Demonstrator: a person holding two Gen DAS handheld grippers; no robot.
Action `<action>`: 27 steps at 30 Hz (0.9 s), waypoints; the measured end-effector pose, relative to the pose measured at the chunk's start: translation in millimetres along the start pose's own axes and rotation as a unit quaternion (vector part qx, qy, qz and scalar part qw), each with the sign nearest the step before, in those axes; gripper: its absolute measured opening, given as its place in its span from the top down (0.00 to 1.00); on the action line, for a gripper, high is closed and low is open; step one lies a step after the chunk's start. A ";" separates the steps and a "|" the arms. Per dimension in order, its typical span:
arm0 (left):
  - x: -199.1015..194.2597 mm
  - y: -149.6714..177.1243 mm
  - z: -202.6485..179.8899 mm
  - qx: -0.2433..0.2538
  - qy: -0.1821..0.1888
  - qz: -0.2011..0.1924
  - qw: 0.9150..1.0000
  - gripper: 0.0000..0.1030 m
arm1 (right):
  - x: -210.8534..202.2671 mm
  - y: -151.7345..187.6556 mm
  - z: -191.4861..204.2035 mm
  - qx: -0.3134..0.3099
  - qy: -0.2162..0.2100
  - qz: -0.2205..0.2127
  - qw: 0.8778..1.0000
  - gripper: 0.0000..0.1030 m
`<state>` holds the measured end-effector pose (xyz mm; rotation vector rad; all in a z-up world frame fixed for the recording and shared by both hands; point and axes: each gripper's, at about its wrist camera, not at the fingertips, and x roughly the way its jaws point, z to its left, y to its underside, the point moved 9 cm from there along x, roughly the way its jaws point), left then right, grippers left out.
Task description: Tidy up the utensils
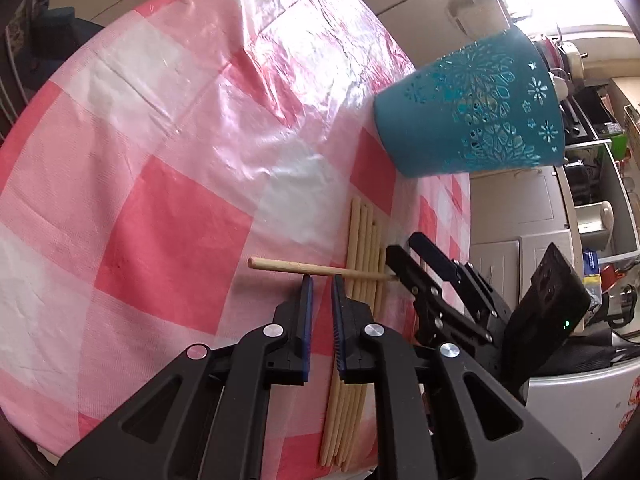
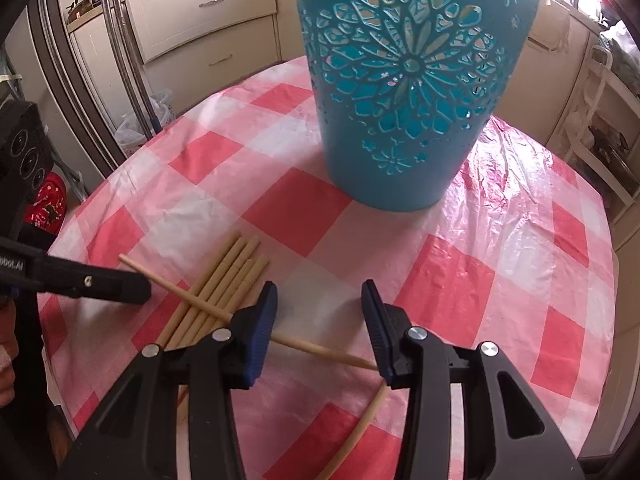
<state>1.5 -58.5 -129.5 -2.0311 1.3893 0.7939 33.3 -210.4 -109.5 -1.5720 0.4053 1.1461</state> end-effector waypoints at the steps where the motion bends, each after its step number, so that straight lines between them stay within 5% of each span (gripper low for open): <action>1: -0.1 -4.3 0.4 0.001 -0.003 -0.005 1.000 0.90 | -0.5 0.9 3.7 -0.001 -0.006 0.000 1.000 0.56; 11: 2.0 -30.3 -18.2 -0.011 -0.034 -0.016 0.999 0.69 | 0.6 0.1 15.4 0.014 -0.051 -0.004 0.999 0.55; 13: -3.4 -30.0 -17.3 -0.030 -0.033 -0.012 0.999 0.53 | -0.7 -0.3 13.7 0.025 -0.053 -0.006 0.998 0.55; 16: -4.2 -35.6 -16.7 -0.046 -0.033 -0.015 0.998 0.44 | -6.2 -2.6 19.6 0.008 -0.049 -0.017 0.999 0.58; 25: 6.7 -52.6 -26.2 -0.053 -0.049 -0.046 0.996 0.41 | -2.0 1.7 35.6 0.006 -0.086 -0.001 0.996 0.58; 27: 8.1 -54.3 -25.8 -0.056 -0.055 -0.050 0.996 0.49 | -3.3 2.7 37.6 0.004 -0.087 -0.001 0.996 0.58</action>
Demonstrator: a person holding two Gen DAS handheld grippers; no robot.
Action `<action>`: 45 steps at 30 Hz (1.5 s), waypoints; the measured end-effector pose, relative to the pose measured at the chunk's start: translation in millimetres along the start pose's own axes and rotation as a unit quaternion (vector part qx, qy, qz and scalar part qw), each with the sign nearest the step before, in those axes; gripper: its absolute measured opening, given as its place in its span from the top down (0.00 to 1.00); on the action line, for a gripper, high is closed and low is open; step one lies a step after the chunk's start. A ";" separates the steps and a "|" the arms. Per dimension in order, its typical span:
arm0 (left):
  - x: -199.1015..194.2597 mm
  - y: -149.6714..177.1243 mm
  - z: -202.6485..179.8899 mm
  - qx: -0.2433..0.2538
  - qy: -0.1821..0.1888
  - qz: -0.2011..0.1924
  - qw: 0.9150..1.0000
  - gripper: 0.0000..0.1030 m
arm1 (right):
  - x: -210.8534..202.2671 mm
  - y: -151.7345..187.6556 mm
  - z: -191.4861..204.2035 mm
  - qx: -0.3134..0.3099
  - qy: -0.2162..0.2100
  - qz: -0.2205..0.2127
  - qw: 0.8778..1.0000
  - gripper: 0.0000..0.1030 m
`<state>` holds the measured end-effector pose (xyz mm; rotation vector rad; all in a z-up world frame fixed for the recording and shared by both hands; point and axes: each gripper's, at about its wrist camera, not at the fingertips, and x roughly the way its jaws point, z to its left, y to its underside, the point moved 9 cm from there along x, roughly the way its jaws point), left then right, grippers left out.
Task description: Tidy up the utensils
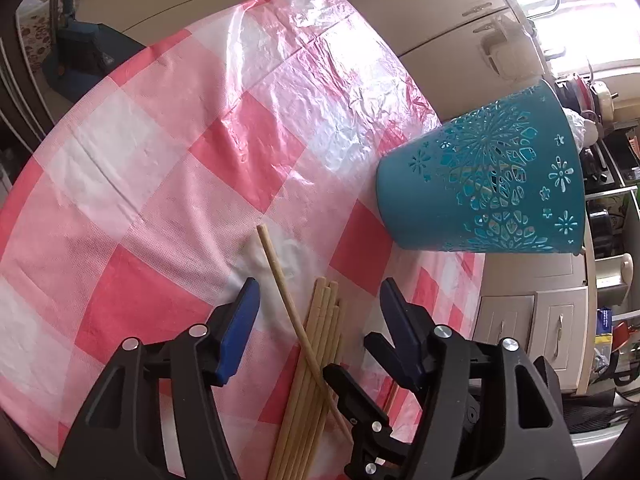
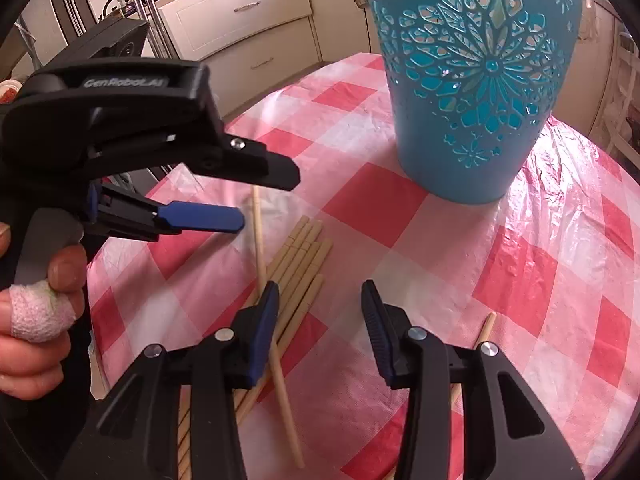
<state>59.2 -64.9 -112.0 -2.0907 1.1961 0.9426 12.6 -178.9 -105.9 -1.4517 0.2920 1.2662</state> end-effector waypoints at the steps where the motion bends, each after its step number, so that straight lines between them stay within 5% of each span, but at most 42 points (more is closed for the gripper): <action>1: 0.8 -1.4 1.0 -0.001 -0.005 -0.002 1.000 0.57 | -0.9 0.5 0.9 -0.001 -0.001 0.000 1.000 0.58; 4: 8.7 -5.2 5.7 -0.009 -0.013 0.008 1.000 0.84 | -0.8 1.6 5.5 -0.006 -0.003 0.000 1.000 0.58; 6: 11.4 -7.7 10.5 -0.014 -0.019 0.013 1.000 0.93 | -0.2 1.2 7.4 -0.005 -0.005 -0.001 1.000 0.58; 19: 5.1 -15.0 3.5 0.006 0.012 0.018 1.000 0.96 | -21.4 -8.2 -13.4 0.033 -0.006 -0.033 0.999 0.58; 24: -43.6 -24.2 -32.4 0.072 0.035 -0.034 0.996 0.96 | -34.5 -9.4 -24.2 0.049 0.009 -0.040 0.998 0.58; 27: -89.3 -36.5 -74.5 0.141 0.055 -0.102 0.983 0.96 | -42.0 -9.0 -28.1 0.041 0.041 -0.035 0.998 0.58; 34: -164.7 -65.1 -185.6 0.276 0.094 -0.251 0.923 0.96 | -64.9 19.8 -53.9 0.121 0.046 -0.044 0.991 0.58; 45: -172.6 -83.5 -278.5 0.354 0.088 -0.351 0.863 0.96 | -59.0 31.3 -68.8 0.134 0.061 -0.029 0.989 0.58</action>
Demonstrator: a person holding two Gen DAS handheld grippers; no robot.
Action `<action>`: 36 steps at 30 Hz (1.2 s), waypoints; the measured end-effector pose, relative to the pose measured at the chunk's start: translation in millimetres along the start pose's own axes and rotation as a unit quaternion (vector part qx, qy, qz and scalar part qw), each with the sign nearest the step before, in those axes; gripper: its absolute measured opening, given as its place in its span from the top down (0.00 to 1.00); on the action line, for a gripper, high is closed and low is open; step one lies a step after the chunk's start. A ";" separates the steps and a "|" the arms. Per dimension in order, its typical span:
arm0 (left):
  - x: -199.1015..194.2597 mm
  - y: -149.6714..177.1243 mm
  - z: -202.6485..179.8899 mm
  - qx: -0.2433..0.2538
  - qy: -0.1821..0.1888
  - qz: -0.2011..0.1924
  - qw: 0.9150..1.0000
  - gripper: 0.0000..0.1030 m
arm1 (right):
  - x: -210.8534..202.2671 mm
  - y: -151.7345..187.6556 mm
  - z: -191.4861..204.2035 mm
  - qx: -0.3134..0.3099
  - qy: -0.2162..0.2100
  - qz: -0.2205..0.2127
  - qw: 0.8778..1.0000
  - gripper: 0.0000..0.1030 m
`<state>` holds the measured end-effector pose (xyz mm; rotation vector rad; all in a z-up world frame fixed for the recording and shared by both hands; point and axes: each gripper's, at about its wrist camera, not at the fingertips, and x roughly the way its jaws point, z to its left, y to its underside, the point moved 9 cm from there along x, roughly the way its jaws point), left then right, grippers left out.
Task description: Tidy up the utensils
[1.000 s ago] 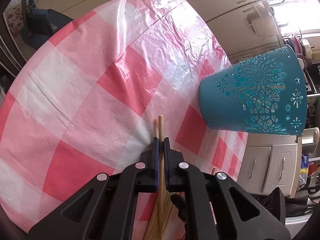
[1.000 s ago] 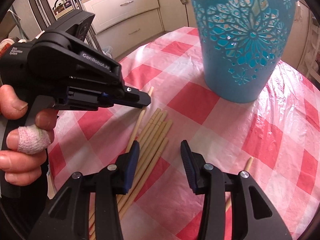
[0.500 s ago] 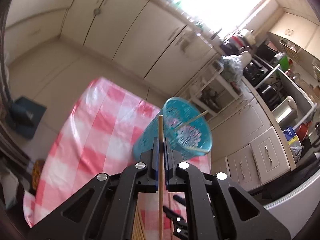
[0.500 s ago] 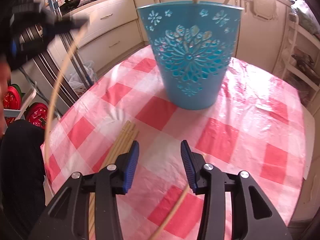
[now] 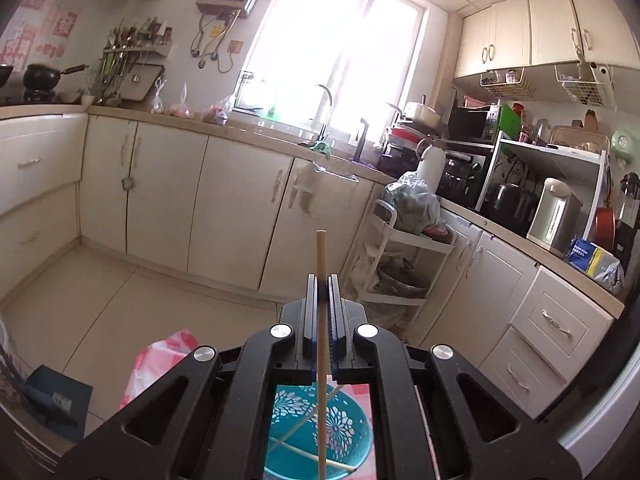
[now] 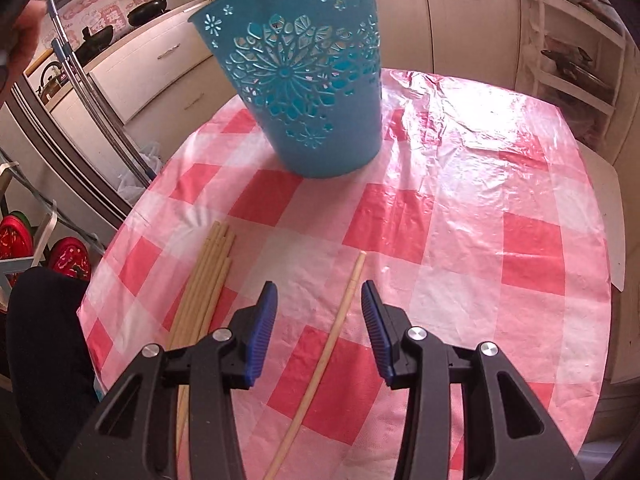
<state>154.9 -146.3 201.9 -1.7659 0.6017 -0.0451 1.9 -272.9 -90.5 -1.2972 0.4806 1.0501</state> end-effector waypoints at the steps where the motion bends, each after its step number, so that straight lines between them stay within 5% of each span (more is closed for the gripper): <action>1: 7.4 2.1 -1.6 0.006 -0.005 -0.003 1.000 0.96 | 0.5 0.7 -1.3 -0.001 0.003 0.001 1.000 0.58; 7: 44.1 45.2 3.2 0.031 -0.038 0.030 0.998 0.96 | 1.4 2.1 -10.1 0.003 0.017 0.003 1.000 0.58; 15: 32.8 88.3 32.1 0.031 -0.059 0.077 0.995 0.93 | 0.3 4.7 -8.2 0.000 0.022 0.009 1.000 0.58; 27: -39.2 110.4 83.3 0.038 -0.115 0.063 0.991 0.24 | 7.6 17.2 1.8 -0.041 0.106 0.007 0.993 0.73; 32: -45.0 121.3 107.3 0.022 -0.132 0.069 0.989 0.18 | 8.6 18.8 9.4 -0.058 0.116 0.003 0.992 0.92; 36: -43.8 124.3 116.5 0.014 -0.140 0.076 0.987 0.14 | 8.6 17.7 8.1 -0.038 0.103 0.005 0.994 0.94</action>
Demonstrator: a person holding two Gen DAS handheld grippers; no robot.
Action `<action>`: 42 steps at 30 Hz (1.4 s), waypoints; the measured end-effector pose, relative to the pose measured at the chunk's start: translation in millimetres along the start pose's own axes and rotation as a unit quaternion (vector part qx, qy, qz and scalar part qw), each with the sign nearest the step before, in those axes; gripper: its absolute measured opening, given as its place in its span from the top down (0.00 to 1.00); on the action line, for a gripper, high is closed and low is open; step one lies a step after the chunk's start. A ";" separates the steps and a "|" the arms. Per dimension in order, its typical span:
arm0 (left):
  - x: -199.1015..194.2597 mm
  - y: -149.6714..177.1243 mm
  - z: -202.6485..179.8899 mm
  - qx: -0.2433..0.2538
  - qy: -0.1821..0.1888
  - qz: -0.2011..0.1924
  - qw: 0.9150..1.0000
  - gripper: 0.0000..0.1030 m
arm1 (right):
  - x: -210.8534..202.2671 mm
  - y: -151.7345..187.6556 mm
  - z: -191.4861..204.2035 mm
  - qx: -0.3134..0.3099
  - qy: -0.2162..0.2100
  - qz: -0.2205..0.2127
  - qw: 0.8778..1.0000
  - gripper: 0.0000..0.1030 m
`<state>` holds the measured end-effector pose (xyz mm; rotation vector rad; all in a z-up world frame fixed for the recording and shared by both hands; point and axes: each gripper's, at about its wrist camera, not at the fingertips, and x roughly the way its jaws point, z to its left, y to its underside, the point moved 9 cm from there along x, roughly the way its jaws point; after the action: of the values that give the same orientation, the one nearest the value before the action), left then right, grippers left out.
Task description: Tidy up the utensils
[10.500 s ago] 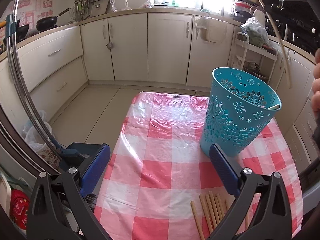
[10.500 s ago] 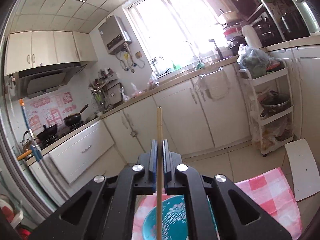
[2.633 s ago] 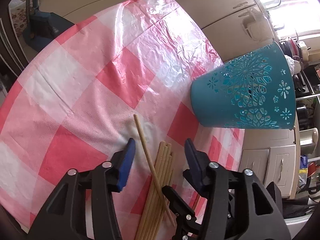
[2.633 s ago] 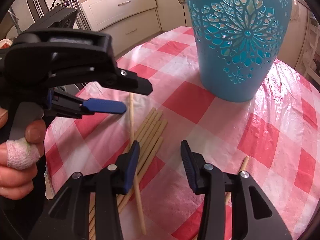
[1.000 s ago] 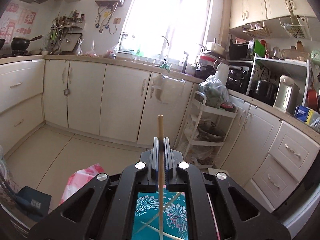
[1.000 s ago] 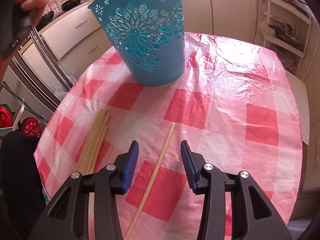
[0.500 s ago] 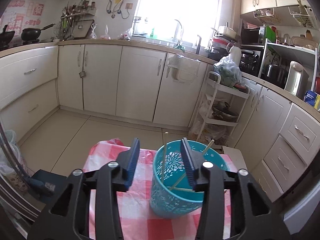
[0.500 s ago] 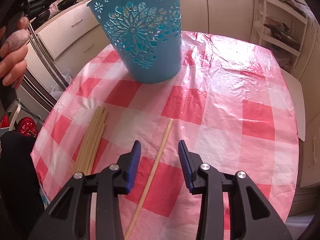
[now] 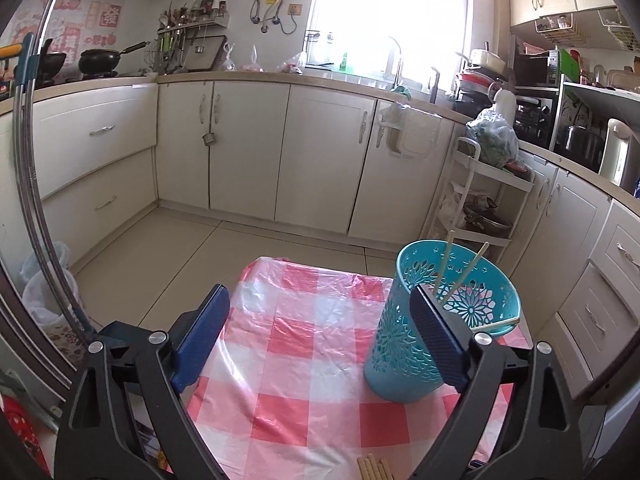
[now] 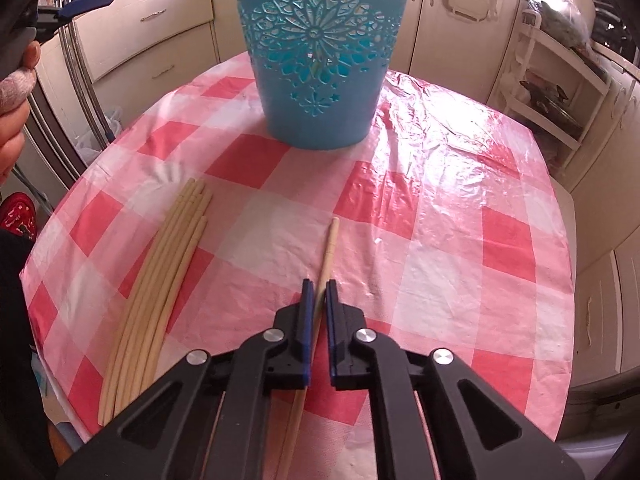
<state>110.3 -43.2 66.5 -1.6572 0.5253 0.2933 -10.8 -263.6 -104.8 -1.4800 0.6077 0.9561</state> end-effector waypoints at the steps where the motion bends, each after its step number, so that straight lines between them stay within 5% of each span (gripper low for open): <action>1: 1.0 0.6 0.7 -0.003 0.001 0.003 1.000 0.14 | -0.4 0.3 -1.6 0.015 -0.011 0.001 1.000 0.94; 15: 6.5 8.2 -1.3 -0.015 0.001 0.021 1.000 0.11 | -65.9 -35.6 -8.2 0.129 -0.163 -0.086 0.974 0.95; 23: 13.2 14.6 3.3 -0.032 -0.001 0.038 0.999 0.10 | -130.9 -125.6 -8.7 0.138 -0.227 -0.211 0.941 0.95; 34: 17.1 13.5 13.3 -0.054 -0.008 0.044 0.998 0.09 | -141.9 -264.2 -29.3 0.169 -0.162 -0.370 0.899 0.95; 42: 22.5 14.7 22.0 -0.074 -0.010 0.056 0.996 0.09 | -85.5 -263.3 -47.6 0.177 -0.089 -0.343 0.918 0.95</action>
<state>124.7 -26.7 39.6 -1.7693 0.5938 0.4407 171.7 -283.6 107.8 -1.1333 0.0873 0.3906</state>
